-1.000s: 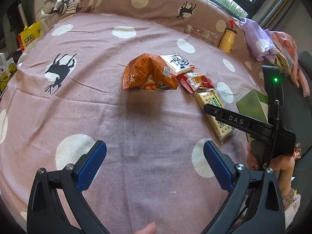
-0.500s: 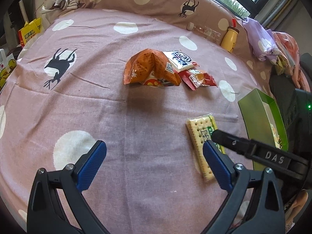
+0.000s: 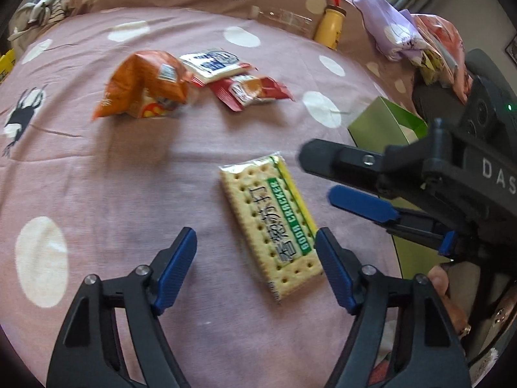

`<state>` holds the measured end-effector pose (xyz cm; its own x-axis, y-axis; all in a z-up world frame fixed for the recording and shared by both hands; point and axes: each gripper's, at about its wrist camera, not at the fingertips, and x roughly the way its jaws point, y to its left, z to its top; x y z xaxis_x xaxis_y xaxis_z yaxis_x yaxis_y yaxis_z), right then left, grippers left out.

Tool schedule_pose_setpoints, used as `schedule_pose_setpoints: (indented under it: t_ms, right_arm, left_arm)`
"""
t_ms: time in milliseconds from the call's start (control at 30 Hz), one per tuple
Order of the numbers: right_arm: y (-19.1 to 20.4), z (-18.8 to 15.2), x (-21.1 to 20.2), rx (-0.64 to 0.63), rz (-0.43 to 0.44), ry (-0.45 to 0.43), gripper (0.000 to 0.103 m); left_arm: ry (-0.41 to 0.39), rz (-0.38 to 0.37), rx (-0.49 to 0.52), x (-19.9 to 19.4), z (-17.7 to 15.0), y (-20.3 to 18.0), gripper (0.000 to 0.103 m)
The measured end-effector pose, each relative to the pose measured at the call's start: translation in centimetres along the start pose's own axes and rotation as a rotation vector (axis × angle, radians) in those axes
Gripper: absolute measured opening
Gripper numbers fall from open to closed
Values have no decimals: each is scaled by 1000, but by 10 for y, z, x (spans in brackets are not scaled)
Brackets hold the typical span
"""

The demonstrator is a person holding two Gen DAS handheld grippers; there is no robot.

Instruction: Organize snacks

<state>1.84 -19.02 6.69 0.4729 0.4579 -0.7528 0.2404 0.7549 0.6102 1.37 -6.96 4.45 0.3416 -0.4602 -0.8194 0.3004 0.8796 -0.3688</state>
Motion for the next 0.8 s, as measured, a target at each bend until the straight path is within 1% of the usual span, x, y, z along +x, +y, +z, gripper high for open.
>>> schedule_pose_setpoints:
  t_ms: [67, 133, 200, 233, 267, 300, 367, 433, 467, 500, 567, 633, 667, 733, 800]
  right_arm:
    - [0, 0, 7, 3, 10, 28, 67]
    - [-2, 1, 16, 15, 13, 56, 67]
    - [-4, 0, 22, 26, 21, 88, 67]
    - [-4, 0, 26, 26, 16, 103, 67]
    - [-5, 0, 29, 25, 5, 108, 67]
    - [-4, 0, 29, 20, 1, 102, 67]
    - [-3, -1, 28, 9, -8, 95, 66]
    - [-1, -2, 27, -12, -29, 91, 62]
    - [0, -3, 26, -18, -42, 87, 62]
    - [1, -3, 24, -25, -49, 84, 62]
    - [6, -4, 18, -49, -54, 67, 62]
    - [13, -5, 8, -87, -60, 32, 62]
    - [16, -5, 3, -98, -62, 14, 62]
    - [18, -4, -13, -109, -46, -36, 62]
    - [17, -3, -32, -112, -27, -92, 62]
  left_arm:
    - [11, -17, 0, 7, 0, -4, 64]
    - [20, -28, 11, 13, 0, -8, 58]
    - [10, -24, 23, 16, -1, -12, 55]
    - [-2, -11, 30, 17, -1, -14, 52]
    - [-8, -6, 31, 19, -1, -15, 51]
    - [-14, -9, 31, 19, 0, -14, 52]
    - [-19, -18, 34, 19, 1, -13, 48]
    - [-32, -24, 14, 18, 3, -11, 45]
    - [-42, -30, 5, 16, 4, -11, 42]
    - [-51, -28, 6, 13, 5, -12, 41]
    - [-100, -23, 31, 4, 6, -19, 41]
    - [-168, -37, 68, -10, 8, -30, 40]
    - [-196, -35, 102, -17, 8, -38, 40]
    - [-244, -30, 137, -27, 9, -51, 40]
    - [-274, -42, 179, -34, 12, -64, 40]
